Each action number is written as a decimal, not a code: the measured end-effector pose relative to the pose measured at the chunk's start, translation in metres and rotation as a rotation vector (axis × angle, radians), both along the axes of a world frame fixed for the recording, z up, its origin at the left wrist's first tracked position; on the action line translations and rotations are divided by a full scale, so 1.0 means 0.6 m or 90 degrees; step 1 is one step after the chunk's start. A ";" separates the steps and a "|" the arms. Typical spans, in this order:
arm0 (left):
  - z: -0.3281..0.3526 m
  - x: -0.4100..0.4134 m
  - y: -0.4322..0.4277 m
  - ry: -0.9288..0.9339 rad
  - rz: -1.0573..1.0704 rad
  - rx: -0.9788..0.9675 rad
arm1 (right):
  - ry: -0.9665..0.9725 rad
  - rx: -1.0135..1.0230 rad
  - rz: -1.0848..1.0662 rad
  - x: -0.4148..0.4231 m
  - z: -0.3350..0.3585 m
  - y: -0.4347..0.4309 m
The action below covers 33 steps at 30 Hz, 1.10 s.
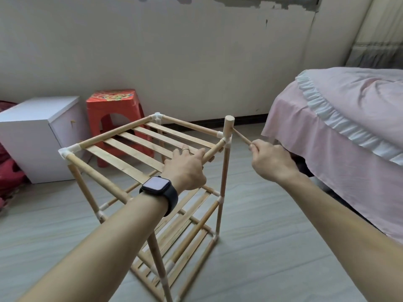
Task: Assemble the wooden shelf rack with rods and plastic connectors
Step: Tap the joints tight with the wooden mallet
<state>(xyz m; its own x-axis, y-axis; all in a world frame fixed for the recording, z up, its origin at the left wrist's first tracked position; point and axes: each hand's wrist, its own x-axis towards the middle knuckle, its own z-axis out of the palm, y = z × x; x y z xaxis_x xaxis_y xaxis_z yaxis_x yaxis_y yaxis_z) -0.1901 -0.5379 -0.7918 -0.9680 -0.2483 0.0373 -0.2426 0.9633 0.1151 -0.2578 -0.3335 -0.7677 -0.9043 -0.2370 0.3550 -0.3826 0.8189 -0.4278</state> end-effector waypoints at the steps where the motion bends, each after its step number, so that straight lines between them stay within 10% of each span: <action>1: 0.001 -0.003 -0.002 0.004 0.000 0.000 | -0.029 0.039 -0.002 -0.001 0.005 0.002; 7: 0.031 -0.060 0.014 -0.016 0.035 0.019 | 0.062 -0.138 0.007 0.022 0.033 0.030; 12: 0.127 -0.071 -0.036 -0.133 -0.033 0.456 | -0.061 -0.158 0.070 0.067 -0.003 0.052; 21: 0.005 0.114 -0.142 0.194 0.045 0.070 | -0.098 -0.165 0.311 0.156 -0.042 0.000; 26: -0.033 0.130 -0.124 0.277 0.083 0.071 | 0.135 -0.285 0.337 0.194 -0.026 -0.003; 30: -0.029 0.118 -0.130 0.252 0.085 0.040 | 0.081 0.028 0.324 0.193 -0.041 0.012; 33: -0.032 0.117 -0.132 0.263 0.079 0.030 | 0.215 -0.136 0.289 0.195 -0.029 0.017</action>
<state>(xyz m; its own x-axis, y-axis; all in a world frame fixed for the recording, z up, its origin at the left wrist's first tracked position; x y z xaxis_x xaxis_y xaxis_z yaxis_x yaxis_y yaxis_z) -0.1202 -0.6172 -0.8108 -0.8370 -0.3730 0.4005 -0.2809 0.9208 0.2705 -0.1409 -0.3233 -0.7851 -0.5587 -0.4640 0.6875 -0.8169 0.4513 -0.3592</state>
